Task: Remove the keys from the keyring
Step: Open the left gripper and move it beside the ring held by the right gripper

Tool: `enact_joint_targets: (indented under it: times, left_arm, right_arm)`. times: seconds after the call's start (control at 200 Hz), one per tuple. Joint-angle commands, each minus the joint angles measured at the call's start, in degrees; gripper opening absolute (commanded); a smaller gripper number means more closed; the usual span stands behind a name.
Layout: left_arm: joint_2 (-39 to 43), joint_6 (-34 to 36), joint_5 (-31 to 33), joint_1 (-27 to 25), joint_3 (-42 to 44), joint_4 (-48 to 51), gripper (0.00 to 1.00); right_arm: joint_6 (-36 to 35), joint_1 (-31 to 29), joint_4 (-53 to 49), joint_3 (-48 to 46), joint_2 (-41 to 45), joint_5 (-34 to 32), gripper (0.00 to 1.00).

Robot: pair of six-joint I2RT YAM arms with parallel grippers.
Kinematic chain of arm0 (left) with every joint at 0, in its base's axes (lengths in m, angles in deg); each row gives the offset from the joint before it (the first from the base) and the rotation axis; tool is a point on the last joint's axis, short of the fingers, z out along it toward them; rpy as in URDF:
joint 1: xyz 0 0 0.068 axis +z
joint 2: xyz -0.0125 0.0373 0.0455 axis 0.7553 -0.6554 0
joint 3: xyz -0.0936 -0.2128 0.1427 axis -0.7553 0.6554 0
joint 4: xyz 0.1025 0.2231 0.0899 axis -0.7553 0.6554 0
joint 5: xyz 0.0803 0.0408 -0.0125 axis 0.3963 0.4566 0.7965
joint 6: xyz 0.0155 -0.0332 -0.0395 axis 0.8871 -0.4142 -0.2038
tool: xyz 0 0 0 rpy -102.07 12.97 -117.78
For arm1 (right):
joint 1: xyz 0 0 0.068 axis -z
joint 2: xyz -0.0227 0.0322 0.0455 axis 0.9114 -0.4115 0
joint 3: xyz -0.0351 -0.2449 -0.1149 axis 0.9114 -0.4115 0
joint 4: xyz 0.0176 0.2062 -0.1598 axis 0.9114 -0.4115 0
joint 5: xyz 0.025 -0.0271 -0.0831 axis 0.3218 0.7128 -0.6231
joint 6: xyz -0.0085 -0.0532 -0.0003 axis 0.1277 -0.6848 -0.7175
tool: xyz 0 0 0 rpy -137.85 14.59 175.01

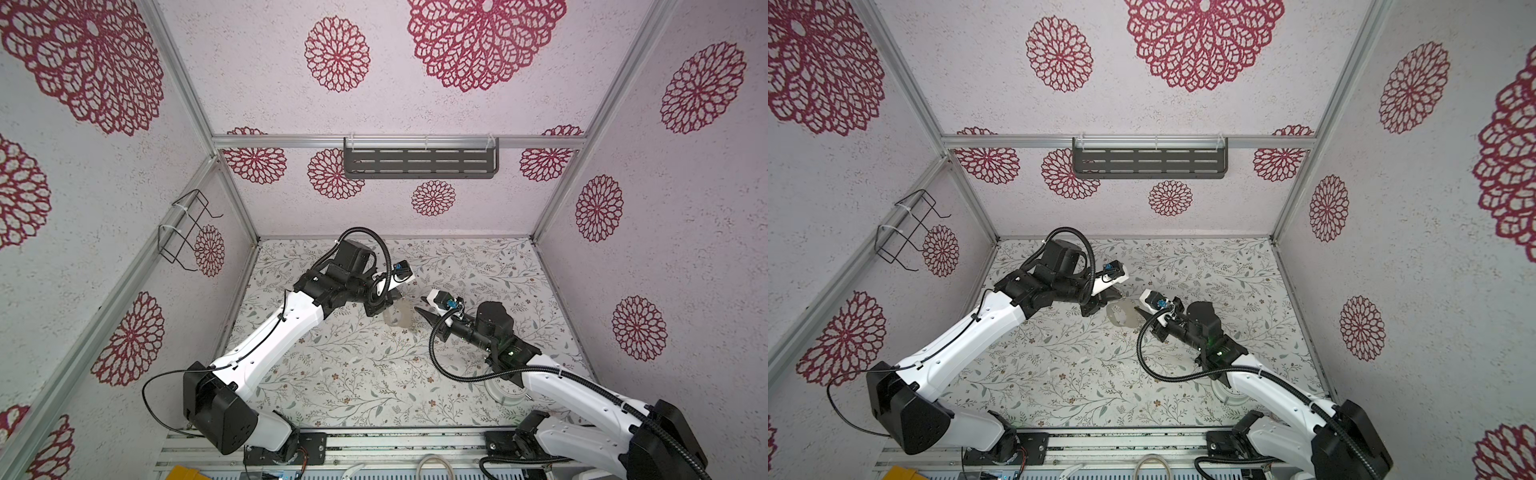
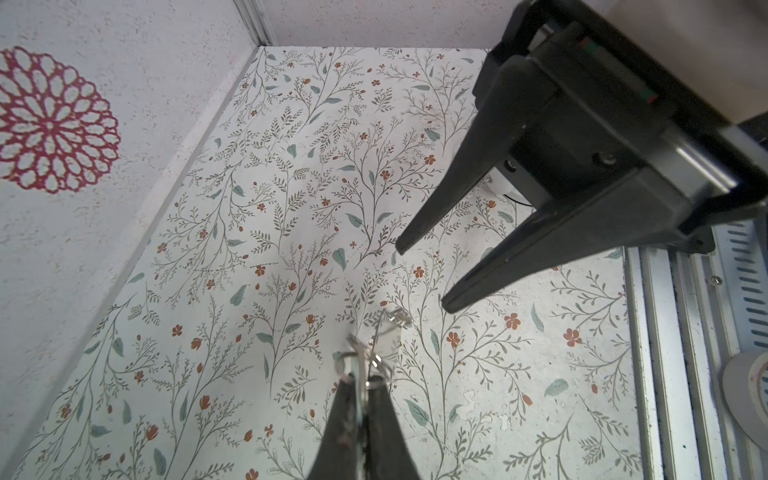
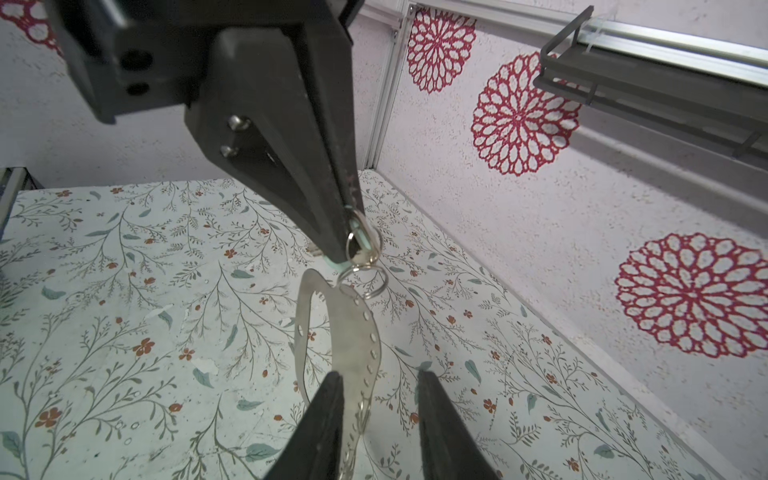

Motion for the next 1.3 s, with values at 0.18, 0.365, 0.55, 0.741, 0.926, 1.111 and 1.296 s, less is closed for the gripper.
enact_joint_targets:
  times: [0.18,0.365,0.55,0.741,0.926,1.111,1.296]
  left_arm:
    - [-0.04,-5.42,4.06,-1.84,-1.23,-5.48,0.00]
    - [-0.31,-7.40,6.17,-2.20,-1.49,-6.36,0.00]
    - [-0.72,-10.26,7.61,-2.28,-1.67,-7.38,0.00]
    - [-1.28,-13.39,8.87,-2.28,-2.49,-7.74,0.00]
    - [-1.71,-15.36,9.25,-2.41,-3.34,-7.50,0.00]
    - [-1.80,-16.12,9.22,-2.72,-3.69,-7.25,0.00]
    - [-2.05,-16.68,9.12,-3.10,-3.86,-7.17,0.00]
  right_arm:
    - [4.75,-1.28,4.00,3.89,-1.32,-0.25,0.30]
    - [5.47,-1.81,1.65,6.52,-3.18,-0.51,0.29]
    - [5.69,-1.89,-0.42,8.10,-3.47,-0.75,0.29]
    - [5.63,-1.88,-4.52,9.65,-3.68,-3.22,0.28]
    - [6.75,-2.38,-5.15,10.53,-4.76,-4.30,0.26]
    - [6.87,-2.68,-3.37,10.68,-5.96,-7.19,0.28]
    - [7.27,-2.74,-0.78,11.03,-7.01,-8.32,0.29]
